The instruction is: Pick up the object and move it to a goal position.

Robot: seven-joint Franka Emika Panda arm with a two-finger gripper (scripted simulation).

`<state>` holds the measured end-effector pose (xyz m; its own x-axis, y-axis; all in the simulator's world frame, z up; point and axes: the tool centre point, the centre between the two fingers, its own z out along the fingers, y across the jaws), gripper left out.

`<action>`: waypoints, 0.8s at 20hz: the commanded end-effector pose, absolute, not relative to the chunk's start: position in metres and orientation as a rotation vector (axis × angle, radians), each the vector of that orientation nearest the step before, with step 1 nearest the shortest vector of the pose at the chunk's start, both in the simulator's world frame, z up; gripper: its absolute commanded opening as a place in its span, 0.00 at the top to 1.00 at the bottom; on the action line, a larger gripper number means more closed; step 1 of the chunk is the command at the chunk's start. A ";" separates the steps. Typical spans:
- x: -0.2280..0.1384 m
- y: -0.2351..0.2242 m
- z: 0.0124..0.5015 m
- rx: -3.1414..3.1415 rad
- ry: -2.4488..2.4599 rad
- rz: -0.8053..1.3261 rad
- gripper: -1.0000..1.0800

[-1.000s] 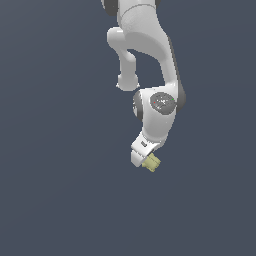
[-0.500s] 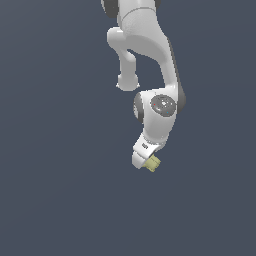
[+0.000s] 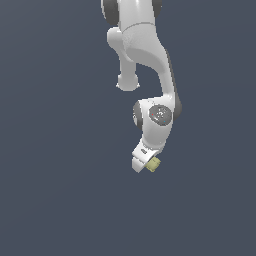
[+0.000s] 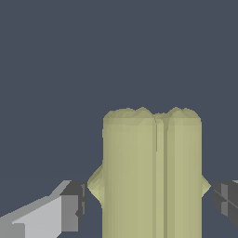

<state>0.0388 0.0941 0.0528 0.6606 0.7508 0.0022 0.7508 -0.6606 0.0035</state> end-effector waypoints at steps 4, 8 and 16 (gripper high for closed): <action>0.039 0.095 0.042 2.862 1.295 0.000 1.00; 0.039 0.095 0.042 2.862 1.295 0.000 1.00; 0.040 0.094 0.053 2.858 1.296 0.008 1.00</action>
